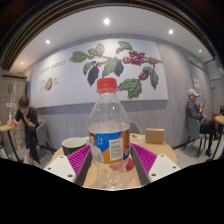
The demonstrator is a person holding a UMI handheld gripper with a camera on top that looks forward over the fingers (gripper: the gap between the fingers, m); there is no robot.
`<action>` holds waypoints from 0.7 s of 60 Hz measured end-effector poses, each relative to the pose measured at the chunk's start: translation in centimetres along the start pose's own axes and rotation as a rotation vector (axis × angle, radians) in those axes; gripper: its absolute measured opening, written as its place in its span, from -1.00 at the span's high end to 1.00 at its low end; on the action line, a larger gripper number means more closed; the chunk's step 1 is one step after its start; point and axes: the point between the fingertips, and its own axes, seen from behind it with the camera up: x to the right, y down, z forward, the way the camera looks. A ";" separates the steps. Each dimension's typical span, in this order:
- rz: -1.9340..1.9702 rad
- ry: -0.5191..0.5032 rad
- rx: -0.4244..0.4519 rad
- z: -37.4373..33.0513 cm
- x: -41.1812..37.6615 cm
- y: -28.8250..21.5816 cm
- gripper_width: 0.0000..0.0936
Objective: Pour water
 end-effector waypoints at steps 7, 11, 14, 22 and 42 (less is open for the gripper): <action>-0.028 0.049 0.014 1.0 0.6 0.3 -0.08; -0.052 0.036 0.020 0.9 -0.1 0.2 0.10; -0.064 0.029 0.015 0.4 0.2 -0.3 0.22; -0.211 0.005 0.014 1.6 0.3 -1.0 0.27; -1.852 0.205 0.187 10.6 -2.1 -14.6 0.27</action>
